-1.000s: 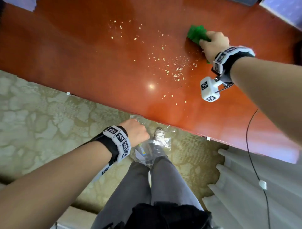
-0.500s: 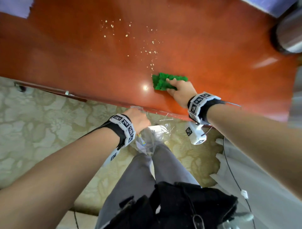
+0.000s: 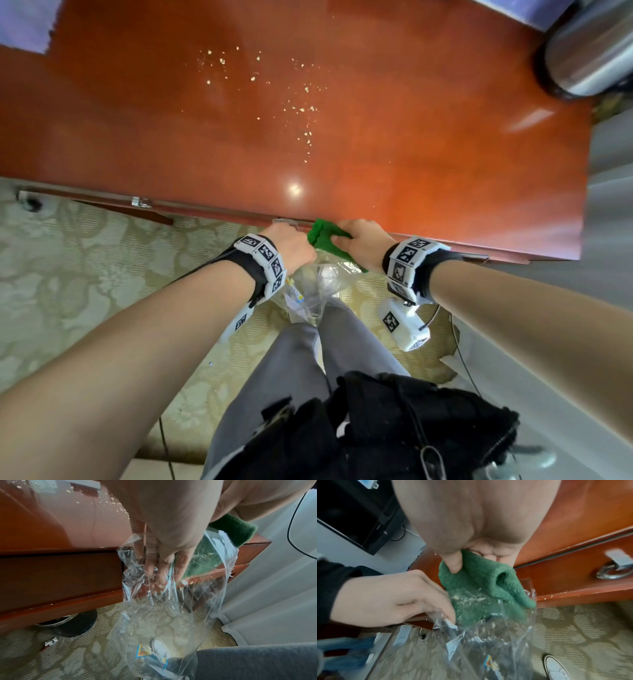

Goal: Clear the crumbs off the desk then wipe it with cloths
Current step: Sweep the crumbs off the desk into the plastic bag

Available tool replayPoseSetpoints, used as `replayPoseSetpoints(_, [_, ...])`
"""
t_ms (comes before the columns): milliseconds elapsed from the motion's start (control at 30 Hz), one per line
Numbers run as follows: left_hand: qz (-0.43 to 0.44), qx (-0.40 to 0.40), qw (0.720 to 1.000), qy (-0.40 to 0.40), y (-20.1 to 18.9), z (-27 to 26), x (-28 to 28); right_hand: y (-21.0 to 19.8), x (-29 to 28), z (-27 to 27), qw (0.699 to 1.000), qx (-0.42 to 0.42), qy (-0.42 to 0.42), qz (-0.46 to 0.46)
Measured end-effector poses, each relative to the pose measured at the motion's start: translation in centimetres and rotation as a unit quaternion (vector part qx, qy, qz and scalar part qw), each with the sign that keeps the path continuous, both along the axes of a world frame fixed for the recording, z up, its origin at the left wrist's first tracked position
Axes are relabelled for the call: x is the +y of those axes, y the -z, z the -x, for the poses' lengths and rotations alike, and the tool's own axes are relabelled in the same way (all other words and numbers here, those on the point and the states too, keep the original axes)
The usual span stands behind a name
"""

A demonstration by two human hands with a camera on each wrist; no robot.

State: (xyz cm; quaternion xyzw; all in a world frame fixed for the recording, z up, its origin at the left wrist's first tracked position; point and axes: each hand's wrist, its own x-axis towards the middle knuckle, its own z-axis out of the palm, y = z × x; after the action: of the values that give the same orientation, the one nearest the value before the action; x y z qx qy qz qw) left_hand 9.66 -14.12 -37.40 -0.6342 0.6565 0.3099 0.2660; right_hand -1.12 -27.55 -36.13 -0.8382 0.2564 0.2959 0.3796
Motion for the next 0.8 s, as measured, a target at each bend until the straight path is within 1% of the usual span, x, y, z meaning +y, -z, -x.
replayPoseSetpoints(167, [0.002,-0.011,1.0,0.025,-0.1,0.1,0.3,0.1,-0.4,0.7,0.997,0.001,0.081,-0.016])
replayPoseSetpoints(300, [0.0,-0.007,1.0,0.02,-0.3,0.2,0.5,-0.4,-0.8,1.1,0.992,-0.007,0.126,-0.022])
replayPoseSetpoints(467, [0.007,-0.005,1.0,0.015,-0.8,0.5,1.0,-0.8,-0.5,1.4,0.99,-0.01,0.139,-0.024])
replayPoseSetpoints(800, [0.019,-0.01,0.999,0.032,-1.4,0.5,3.0,-0.8,1.5,0.8,0.991,0.004,0.13,-0.014])
